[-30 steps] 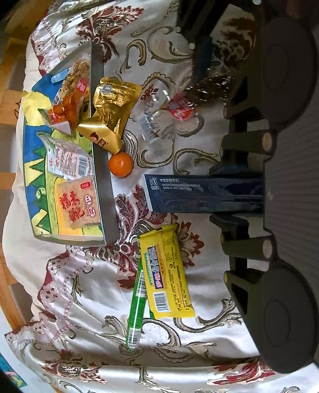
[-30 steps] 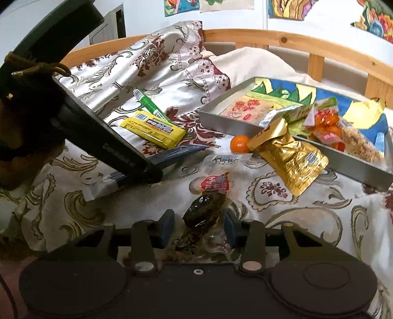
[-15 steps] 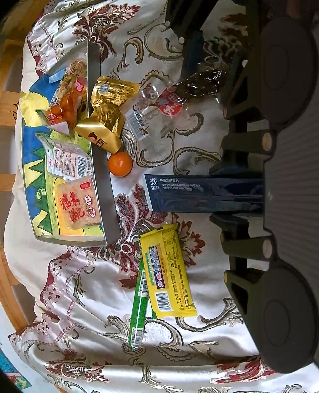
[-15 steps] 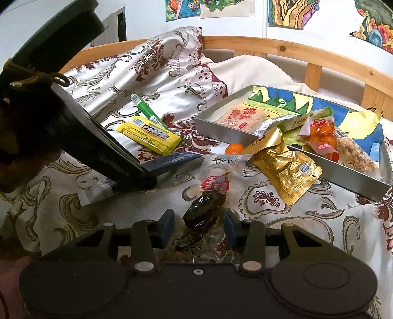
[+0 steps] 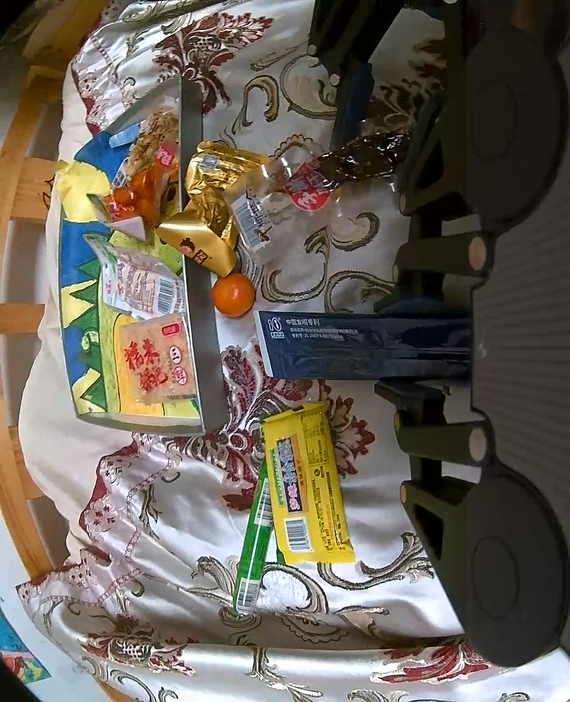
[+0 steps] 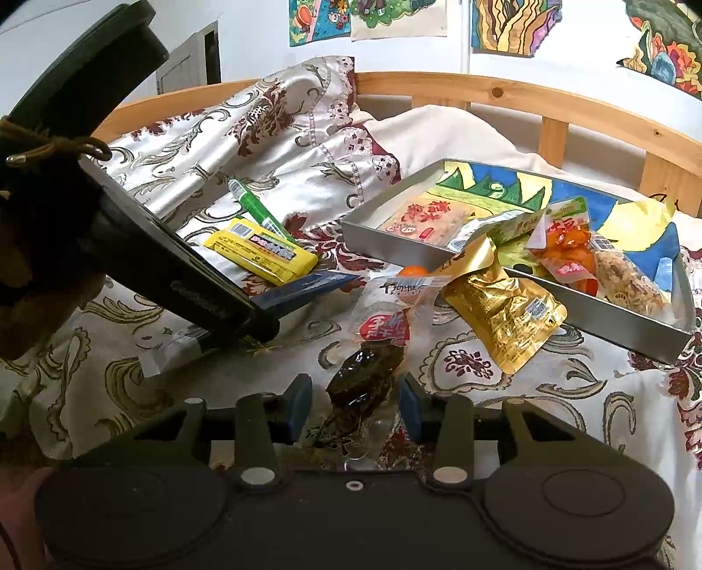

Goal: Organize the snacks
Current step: 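Close left tool on blue box while right tool grips and lifts brown snack bag, then carry blue box over tray and open left tool while right tool carries snack bag there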

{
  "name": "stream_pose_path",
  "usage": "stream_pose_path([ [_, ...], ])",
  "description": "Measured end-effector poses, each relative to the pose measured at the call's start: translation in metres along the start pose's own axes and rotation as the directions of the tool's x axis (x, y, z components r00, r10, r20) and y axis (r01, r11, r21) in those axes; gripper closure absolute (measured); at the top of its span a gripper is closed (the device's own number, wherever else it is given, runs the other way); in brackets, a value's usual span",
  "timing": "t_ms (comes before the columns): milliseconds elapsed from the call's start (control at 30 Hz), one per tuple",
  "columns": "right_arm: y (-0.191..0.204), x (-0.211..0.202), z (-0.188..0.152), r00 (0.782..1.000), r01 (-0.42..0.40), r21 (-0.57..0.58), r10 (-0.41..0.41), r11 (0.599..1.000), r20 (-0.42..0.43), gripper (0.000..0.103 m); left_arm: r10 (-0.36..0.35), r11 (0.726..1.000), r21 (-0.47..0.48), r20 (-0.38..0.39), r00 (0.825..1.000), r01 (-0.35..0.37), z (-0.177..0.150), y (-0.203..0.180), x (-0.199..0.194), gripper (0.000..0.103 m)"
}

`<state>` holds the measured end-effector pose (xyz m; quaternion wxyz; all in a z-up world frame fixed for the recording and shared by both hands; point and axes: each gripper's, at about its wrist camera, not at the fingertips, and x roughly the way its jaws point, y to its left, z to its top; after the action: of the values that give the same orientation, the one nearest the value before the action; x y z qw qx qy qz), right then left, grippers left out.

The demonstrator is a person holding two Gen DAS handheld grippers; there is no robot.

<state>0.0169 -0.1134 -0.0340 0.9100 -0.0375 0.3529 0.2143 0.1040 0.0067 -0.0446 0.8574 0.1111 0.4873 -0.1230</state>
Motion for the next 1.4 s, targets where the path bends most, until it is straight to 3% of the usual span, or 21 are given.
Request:
stream_pose_path([
  [500, 0.002, -0.006, 0.002, 0.999, 0.004, -0.002, -0.004, 1.0, 0.034, 0.058, -0.005, 0.999, -0.046, 0.064, 0.998, 0.008, 0.007, 0.005, -0.011, 0.069],
  [1033, -0.006, -0.014, 0.01, 0.993, 0.053, -0.034, -0.05, 0.998, 0.105, 0.058, 0.013, 0.999, -0.032, 0.102, 0.995, -0.01, 0.022, -0.001, -0.015, 0.069],
  [1400, -0.013, -0.022, 0.018, 0.978, 0.107, -0.05, -0.095, 0.993, 0.187, 0.058, 0.011, 0.999, 0.03, 0.157, 0.988, -0.016, 0.054, -0.018, -0.014, 0.069],
])
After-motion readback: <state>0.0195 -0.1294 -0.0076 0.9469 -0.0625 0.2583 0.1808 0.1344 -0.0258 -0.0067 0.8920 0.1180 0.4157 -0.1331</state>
